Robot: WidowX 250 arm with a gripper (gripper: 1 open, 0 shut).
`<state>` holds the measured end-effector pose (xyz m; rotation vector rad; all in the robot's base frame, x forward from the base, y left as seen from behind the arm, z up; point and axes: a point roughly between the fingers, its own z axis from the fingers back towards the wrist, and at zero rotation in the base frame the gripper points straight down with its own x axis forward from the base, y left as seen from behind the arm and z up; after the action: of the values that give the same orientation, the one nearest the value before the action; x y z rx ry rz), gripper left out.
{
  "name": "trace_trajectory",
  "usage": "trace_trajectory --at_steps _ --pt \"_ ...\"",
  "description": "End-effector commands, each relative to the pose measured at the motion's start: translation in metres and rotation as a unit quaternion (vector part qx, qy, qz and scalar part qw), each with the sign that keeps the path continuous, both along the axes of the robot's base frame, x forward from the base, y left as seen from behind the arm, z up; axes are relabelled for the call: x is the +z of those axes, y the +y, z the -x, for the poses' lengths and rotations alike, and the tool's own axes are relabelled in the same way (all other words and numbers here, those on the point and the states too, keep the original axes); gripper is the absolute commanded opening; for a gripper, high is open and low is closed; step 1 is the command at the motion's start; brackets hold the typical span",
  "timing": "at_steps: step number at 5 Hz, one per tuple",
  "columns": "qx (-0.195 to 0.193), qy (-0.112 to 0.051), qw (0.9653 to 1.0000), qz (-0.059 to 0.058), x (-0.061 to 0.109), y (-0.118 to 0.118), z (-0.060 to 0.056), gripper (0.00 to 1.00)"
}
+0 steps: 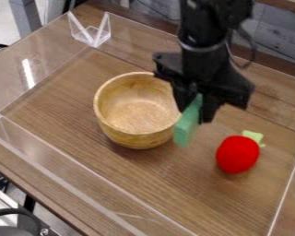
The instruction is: Put the green stick in the brown bowl
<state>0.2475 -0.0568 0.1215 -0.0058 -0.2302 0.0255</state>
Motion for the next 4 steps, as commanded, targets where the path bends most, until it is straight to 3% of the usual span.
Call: trace_trajectory --at_steps 1,3,4 --pt "0.02 -0.023 0.9995 0.012 0.022 0.001 -0.016 0.0" --pt "0.078 -0.02 0.9967 0.016 0.025 -0.019 -0.026 0.0" --pt "0.086 -0.018 0.996 0.016 0.023 -0.025 -0.028 0.0"
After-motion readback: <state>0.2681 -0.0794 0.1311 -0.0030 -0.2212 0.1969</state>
